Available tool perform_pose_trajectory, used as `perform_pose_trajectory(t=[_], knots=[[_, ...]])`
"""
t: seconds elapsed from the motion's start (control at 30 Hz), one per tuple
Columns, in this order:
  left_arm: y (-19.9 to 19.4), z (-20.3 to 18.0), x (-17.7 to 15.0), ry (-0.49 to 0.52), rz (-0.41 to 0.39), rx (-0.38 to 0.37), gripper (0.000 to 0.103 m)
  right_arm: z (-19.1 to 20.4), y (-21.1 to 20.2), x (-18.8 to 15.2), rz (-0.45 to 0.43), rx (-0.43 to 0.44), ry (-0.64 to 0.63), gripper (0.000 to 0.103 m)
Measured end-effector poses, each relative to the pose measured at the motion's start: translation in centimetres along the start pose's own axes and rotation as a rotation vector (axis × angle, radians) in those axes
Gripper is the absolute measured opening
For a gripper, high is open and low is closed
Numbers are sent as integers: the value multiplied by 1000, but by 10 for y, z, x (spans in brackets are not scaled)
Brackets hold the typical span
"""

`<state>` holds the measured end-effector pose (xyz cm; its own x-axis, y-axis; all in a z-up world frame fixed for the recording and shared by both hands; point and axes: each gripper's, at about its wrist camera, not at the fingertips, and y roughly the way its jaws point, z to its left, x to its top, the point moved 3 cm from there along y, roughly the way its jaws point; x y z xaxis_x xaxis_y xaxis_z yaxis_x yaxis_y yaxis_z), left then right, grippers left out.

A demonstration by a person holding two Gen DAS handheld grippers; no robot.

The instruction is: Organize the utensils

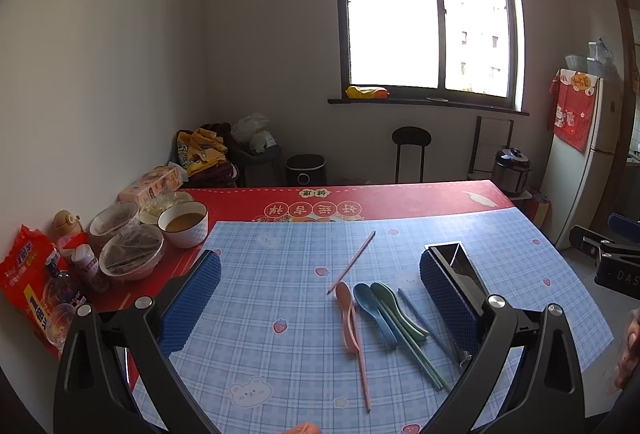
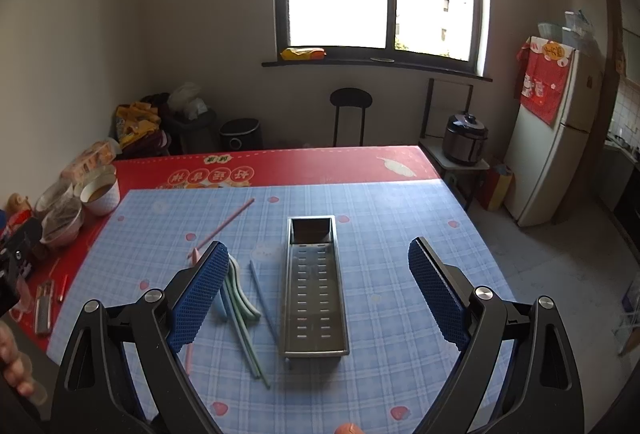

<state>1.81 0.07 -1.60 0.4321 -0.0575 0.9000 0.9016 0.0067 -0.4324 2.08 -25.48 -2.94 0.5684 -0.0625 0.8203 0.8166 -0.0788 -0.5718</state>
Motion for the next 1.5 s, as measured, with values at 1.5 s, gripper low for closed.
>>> perform_pose_trajectory(t=[1.5], knots=[[8, 23, 3, -57, 11, 0, 98, 14, 12, -1, 12, -9, -2, 89]])
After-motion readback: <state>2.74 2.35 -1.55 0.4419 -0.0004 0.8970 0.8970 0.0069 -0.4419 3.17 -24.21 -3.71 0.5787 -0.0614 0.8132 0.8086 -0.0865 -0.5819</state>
